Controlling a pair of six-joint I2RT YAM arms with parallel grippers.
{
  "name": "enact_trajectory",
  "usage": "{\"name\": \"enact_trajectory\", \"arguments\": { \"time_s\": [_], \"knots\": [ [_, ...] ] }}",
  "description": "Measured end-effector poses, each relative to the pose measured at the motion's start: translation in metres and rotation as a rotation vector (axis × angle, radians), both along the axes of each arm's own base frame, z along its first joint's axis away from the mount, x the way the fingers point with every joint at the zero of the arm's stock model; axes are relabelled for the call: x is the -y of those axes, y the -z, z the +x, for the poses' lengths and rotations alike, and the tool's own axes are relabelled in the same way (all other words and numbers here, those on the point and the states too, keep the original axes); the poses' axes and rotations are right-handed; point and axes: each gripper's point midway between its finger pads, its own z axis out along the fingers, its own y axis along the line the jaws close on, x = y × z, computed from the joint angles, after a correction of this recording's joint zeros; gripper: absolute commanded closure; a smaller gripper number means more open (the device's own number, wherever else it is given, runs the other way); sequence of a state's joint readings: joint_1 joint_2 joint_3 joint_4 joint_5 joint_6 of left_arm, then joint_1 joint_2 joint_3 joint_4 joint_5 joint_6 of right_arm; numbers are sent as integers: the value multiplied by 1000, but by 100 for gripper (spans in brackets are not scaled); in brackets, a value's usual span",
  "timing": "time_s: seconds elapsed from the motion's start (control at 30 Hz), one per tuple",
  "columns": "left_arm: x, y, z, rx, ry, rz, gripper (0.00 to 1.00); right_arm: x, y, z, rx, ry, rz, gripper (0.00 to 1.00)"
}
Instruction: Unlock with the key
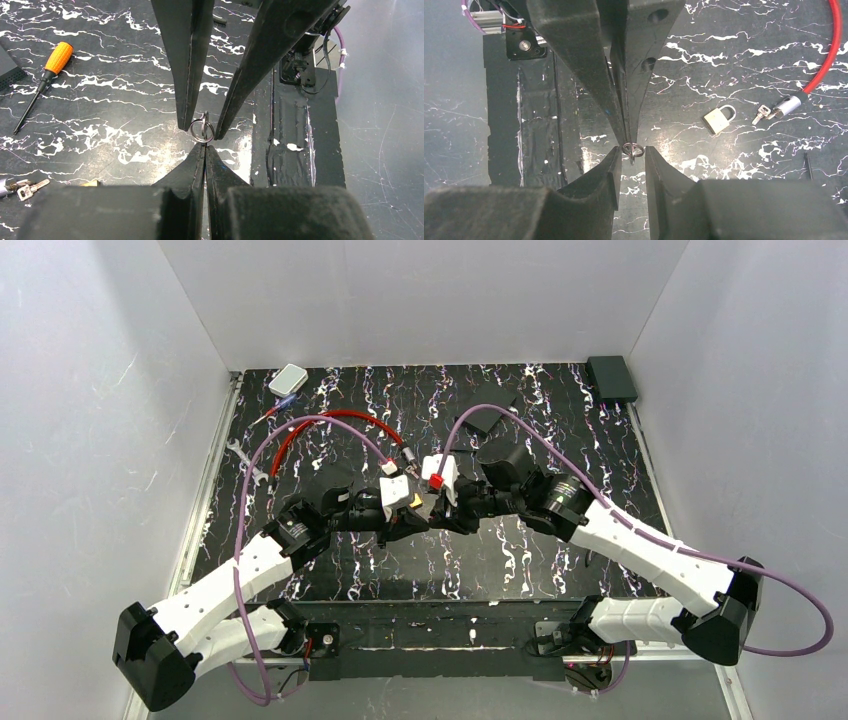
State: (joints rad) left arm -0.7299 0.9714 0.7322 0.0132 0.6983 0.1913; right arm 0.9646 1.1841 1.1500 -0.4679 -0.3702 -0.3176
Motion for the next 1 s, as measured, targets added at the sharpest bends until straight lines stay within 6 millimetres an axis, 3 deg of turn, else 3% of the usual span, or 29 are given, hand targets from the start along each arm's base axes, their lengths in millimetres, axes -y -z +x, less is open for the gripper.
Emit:
{"name": "enact_trajectory", "arguments": {
  "time_s": [0.2,0.47,0.87,1.0],
  "knots": [
    [0,1,0,-1,1,2,100,1,-3,-1,4,-2,10,72],
    [0,2,-1,3,4,6,100,1,-4,-2,0,-4,12,98],
    [-2,6,0,-5,-7,25,100,-2,-6,-4,-1,-18,31,99],
    [-3,8,1,-3,-18,34,87,0,-1,-4,3,-8,43,99]
  ]
}}
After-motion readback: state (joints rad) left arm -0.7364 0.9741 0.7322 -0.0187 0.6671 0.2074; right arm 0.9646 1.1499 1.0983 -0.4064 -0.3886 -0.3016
